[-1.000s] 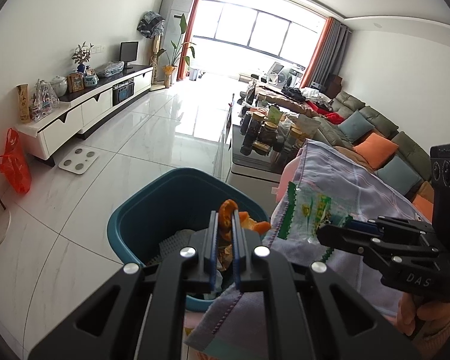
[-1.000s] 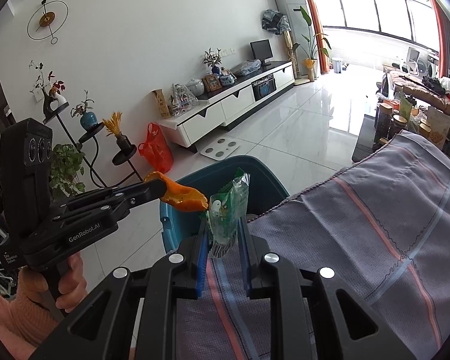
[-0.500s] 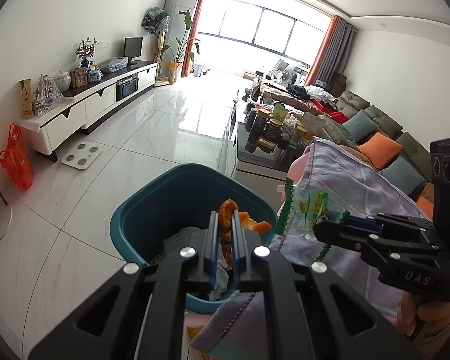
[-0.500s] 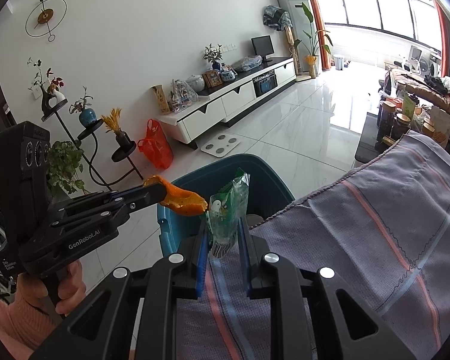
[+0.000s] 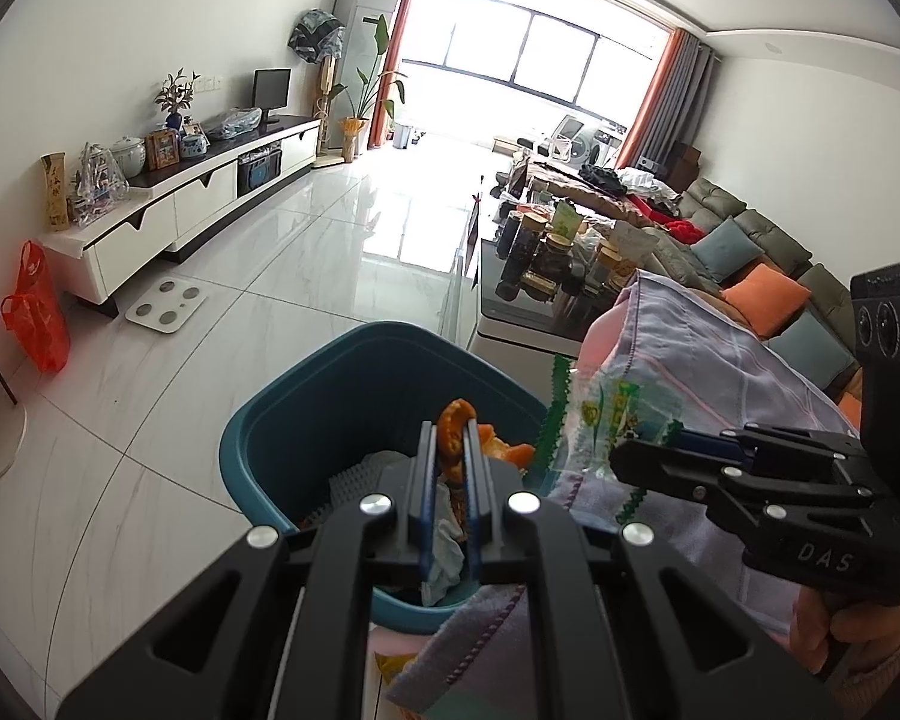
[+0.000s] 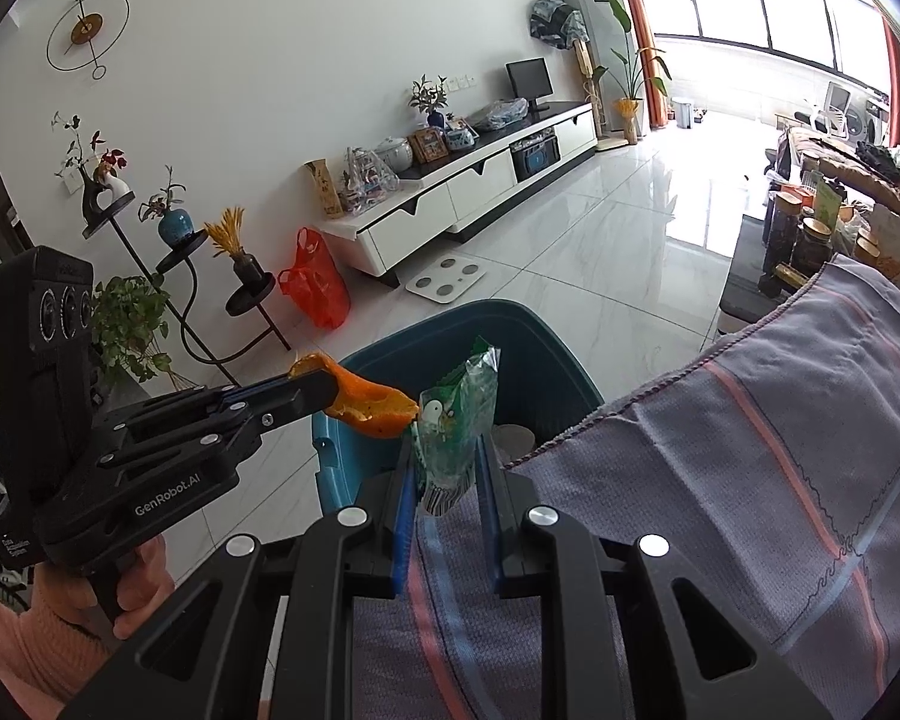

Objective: Collect trash
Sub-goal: 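Lower both held items down into the teal bin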

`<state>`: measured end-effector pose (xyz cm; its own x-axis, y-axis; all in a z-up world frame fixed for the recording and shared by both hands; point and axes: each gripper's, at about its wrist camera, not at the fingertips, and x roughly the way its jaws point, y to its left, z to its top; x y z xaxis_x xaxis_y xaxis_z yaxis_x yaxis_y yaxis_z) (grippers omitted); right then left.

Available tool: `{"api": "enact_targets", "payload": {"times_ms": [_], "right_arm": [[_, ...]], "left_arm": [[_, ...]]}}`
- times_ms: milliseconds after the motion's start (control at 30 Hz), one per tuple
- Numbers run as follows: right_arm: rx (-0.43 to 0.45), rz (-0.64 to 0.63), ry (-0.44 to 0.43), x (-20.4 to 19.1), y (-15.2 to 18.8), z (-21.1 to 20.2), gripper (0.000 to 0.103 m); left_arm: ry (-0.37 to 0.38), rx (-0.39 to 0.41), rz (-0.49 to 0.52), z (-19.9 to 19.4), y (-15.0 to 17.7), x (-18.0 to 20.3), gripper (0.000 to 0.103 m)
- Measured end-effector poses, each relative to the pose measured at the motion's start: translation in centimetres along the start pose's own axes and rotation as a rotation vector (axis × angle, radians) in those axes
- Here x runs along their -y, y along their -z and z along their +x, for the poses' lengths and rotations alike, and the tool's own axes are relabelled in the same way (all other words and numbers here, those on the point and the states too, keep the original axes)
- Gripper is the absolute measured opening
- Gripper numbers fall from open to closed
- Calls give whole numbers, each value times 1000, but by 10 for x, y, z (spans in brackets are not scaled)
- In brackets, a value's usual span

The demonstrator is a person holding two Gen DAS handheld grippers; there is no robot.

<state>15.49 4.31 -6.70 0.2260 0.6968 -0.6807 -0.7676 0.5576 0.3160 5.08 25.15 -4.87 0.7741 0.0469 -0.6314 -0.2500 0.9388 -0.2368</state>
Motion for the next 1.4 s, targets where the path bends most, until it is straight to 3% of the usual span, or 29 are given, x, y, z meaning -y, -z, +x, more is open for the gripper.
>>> {"api": "enact_targets", "payload": {"times_ms": [1400], "right_arm": [[-64,8,-3,-3,-13,35,19]], "left_arm": [[-44,-33,-36,23,7,-3,9]]}}
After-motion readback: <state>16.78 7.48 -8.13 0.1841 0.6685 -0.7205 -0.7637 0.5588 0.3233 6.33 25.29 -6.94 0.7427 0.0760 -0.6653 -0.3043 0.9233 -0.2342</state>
